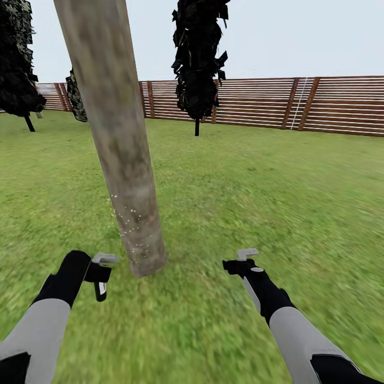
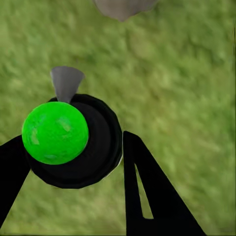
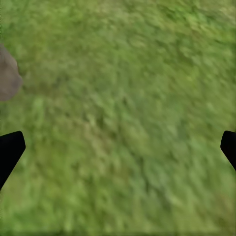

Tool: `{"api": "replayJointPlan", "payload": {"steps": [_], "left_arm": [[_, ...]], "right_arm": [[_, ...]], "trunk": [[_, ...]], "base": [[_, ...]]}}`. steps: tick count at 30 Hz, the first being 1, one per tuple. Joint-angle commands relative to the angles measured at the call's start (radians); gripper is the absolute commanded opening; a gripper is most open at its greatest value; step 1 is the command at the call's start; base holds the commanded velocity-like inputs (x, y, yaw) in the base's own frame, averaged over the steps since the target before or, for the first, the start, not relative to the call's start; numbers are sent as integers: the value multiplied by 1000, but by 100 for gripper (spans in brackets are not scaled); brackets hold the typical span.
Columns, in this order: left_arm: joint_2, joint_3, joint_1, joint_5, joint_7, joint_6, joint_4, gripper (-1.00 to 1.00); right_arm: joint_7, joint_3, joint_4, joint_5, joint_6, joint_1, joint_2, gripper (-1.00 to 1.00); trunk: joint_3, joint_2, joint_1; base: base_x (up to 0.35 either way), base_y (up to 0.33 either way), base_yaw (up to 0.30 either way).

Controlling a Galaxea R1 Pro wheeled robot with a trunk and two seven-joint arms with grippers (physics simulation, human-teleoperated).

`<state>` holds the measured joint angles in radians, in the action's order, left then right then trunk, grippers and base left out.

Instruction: In the garden, pick up the pesticide atomizer on the floor and spray pesticide onto both trees until each tree trunk is fully covered.

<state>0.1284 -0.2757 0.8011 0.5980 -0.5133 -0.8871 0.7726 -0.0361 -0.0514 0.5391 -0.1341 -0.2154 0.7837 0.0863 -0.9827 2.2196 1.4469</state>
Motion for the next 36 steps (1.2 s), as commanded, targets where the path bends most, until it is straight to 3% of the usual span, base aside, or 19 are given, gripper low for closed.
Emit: {"api": "replayJointPlan", "payload": {"steps": [1, 3, 6, 10, 14, 24, 36], "left_arm": [[-13, -94, -24, -2, 11, 38, -8, -100], [-28, -120, -47, -3, 17, 58, -26, -100], [-43, -131, -73, -10, 19, 69, -38, -100], [-79, -134, -78, -34, 22, 72, -39, -100], [-115, -134, -79, -38, 70, 73, -42, -100], [-121, -134, -80, -40, 95, 73, -43, -100], [-121, -137, -80, -43, 96, 73, -43, -100]], "right_arm": [[-4, -5, 2, -10, -6, 0, 1, 100], [-4, -5, 2, -10, -7, 0, 1, 100], [-4, -5, 2, -10, -7, 0, 1, 100], [-4, -5, 2, -10, -7, 0, 1, 100], [-5, -4, 1, -13, -6, 0, 1, 100], [-4, -4, 2, -10, -4, -1, 3, 100], [-2, -4, 2, -10, -4, -1, 7, 100]], "trunk": [[-1, 0, 0], [-3, 0, 0], [-6, 0, 0], [-9, 0, 0], [-9, 0, 0], [-9, 0, 0], [-9, 0, 0]], "base": [[0, 0, 84], [0, 0, 152], [0, -32, 194], [0, -220, 167], [0, -268, 13], [0, -273, 19], [0, -273, 263]]}}
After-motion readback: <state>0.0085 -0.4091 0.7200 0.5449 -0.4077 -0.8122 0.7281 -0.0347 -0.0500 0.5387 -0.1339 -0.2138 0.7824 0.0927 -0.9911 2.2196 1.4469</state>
